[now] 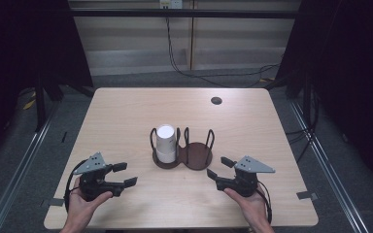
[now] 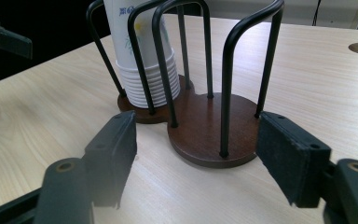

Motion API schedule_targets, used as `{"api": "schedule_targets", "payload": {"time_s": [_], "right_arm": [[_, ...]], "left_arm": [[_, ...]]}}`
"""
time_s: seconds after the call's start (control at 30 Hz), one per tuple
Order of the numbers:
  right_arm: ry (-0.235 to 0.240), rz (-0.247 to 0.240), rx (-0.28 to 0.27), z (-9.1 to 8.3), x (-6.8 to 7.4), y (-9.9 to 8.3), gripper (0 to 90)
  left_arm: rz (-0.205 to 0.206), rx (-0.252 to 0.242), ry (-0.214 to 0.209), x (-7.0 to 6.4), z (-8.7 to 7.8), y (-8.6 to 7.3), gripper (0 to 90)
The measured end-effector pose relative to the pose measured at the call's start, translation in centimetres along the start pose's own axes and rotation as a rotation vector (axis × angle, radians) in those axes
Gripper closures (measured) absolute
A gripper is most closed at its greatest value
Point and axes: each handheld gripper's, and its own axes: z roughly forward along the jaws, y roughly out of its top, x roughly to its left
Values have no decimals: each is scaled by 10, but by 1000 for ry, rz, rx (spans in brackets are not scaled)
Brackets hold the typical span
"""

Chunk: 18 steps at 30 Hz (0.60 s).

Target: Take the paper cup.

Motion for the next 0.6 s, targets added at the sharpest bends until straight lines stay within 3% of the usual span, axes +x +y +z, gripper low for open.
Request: {"api": "schedule_targets", "payload": {"time_s": [0.17,0.33,0.6], "right_arm": [[-3,-14,14,1,2,0,261],[8,-31,16,4,8,-1,244],[43,-26,46,3,7,-2,330]], "left_arm": [[-10,6,-13,-1,1,2,328],[10,21,-46,-5,6,5,248],[32,59,-49,-7,9,11,193]]}}
